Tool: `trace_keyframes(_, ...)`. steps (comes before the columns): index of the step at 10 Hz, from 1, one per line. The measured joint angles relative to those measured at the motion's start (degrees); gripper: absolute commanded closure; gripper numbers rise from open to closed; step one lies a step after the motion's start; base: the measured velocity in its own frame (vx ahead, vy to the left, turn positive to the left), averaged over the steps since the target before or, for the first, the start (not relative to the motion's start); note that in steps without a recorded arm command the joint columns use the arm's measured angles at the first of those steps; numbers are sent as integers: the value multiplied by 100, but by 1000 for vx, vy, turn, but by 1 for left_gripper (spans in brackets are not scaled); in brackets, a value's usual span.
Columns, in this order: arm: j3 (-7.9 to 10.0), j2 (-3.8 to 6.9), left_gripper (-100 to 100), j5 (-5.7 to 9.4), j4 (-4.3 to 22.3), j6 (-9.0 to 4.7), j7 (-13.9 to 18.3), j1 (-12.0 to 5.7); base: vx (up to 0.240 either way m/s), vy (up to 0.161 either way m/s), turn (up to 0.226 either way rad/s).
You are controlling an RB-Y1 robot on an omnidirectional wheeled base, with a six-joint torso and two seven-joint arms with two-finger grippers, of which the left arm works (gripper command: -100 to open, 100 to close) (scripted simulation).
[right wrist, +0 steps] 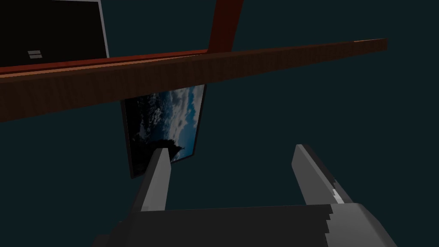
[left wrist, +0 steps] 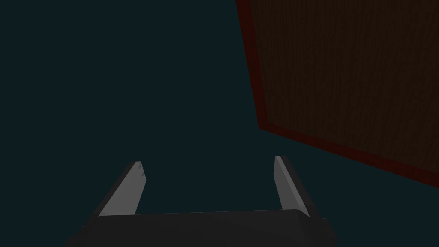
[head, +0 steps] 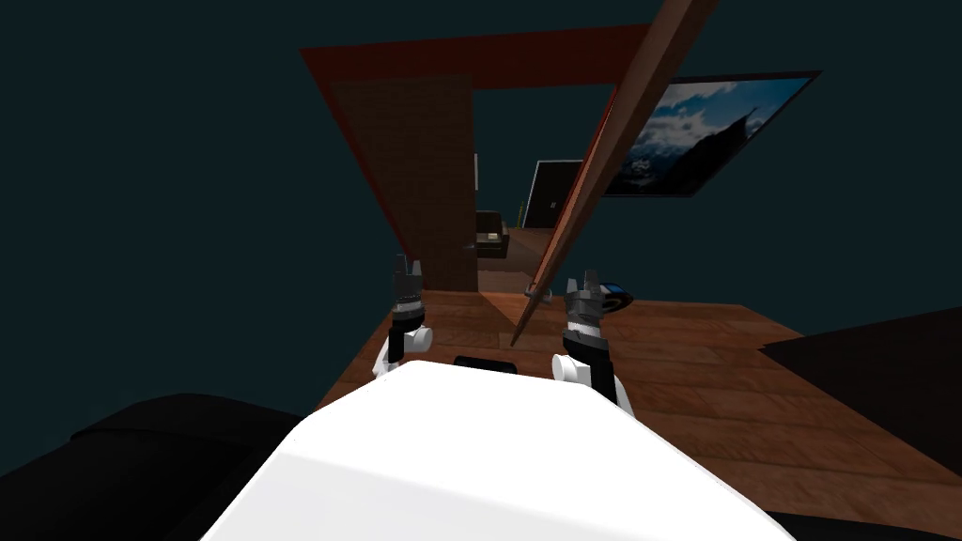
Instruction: Pull the door open
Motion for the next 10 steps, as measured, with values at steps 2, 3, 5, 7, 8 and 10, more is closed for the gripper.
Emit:
trace_keyframes(2,11,44,-100,54,367,-76,-19,-155,99,40,-15)
trace_keyframes(3,4,53,-100,79,505,-87,-39,-220,96,43,-16)
trace_keyframes(5,31,112,-100,155,790,-89,-50,-344,88,44,-17)
trace_keyframes(7,18,142,-100,212,1084,-138,-74,-438,92,36,-22)
trace_keyframes(8,35,166,-100,253,1229,-140,-82,-524,68,23,-3)
trace_keyframes(10,16,165,-100,278,1515,-214,-109,-610,66,29,-15)
